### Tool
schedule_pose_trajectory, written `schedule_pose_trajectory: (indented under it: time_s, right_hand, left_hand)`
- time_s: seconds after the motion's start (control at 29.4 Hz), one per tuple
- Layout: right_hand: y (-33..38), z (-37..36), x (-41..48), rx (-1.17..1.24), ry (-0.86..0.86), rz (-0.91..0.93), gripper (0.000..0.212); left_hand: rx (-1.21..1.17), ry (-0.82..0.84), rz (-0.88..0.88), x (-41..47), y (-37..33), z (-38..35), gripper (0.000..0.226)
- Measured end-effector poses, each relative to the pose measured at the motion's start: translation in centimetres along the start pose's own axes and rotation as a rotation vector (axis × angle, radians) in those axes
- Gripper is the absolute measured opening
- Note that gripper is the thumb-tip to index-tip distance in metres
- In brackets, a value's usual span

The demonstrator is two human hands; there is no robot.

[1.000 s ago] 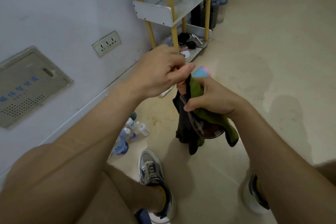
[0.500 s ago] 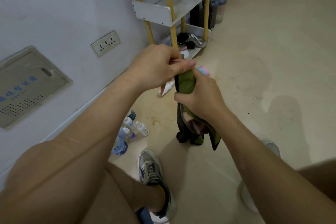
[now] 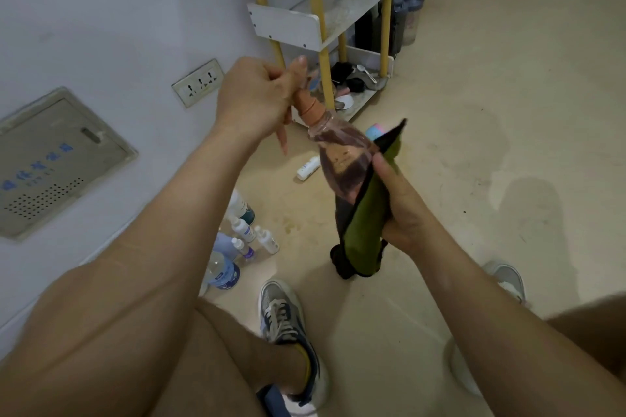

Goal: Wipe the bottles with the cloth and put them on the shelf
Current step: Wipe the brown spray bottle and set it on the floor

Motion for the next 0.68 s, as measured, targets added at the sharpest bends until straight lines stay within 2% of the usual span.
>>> schedule_pose_trajectory:
  time_s: [0.07,0.14,0.24,0.31,0.37,0.44,0.54,0.61,0.68]
  right_hand:
    - [0.3,-0.3,0.4,0.257,-0.062,-0.095,0.049]
    - [0.6,-0.2,1.0,0.350,-0.201,-0.133,0.052]
    - [0.7,0.3,1.7,0.241,-0.489,-0.060,0.048]
    - [0.8,0.1,1.7,0.187,-0.568,-0.029,0.049]
    - [1.0,-0.3,1.6,0.207,-0.574,-0.044,0.051]
    - [1.2,-0.5,1.7,0.266,-0.536,-0.077,0.058]
    - [1.1,-1.8,1.5,0.327,-0.348,-0.135,0.074]
    - [1.0,-2.5,1.1,0.194,-0.271,-0.124,0.066]
    - [1.3,-2.8,0.9,0.011,-0.257,-0.069,0.057]
  left_hand:
    - [-0.118,0.077,0.095,-0.5,-0.2,-0.6,0.046]
    - [-0.138,0.273,0.125,-1.0,-0.5,-1.0,0.035]
    - [-0.042,0.633,0.159,-1.4,-0.6,-0.1,0.027]
    - [0.038,0.782,0.217,-1.8,-0.3,0.2,0.018]
    - [0.071,0.825,0.264,-2.3,0.2,-0.2,0.021]
    - [0.040,0.832,0.280,-2.8,0.8,-0.9,0.035]
    - [0.016,0.838,0.184,-4.0,1.4,-2.8,0.035]
    - [0.056,0.751,0.079,-4.8,1.9,-4.3,0.032]
    - [0.069,0.687,0.076,-5.1,2.1,-5.2,0.033]
Point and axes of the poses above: each hand's wrist, its own x-axis towards the middle knuckle, its own z-axis out of the back of the hand, y = z × x, the point moved 1 cm from there along x, towards the middle knuckle, and after that the axes turned 5 degrees about -y, right-handed, at the moved point
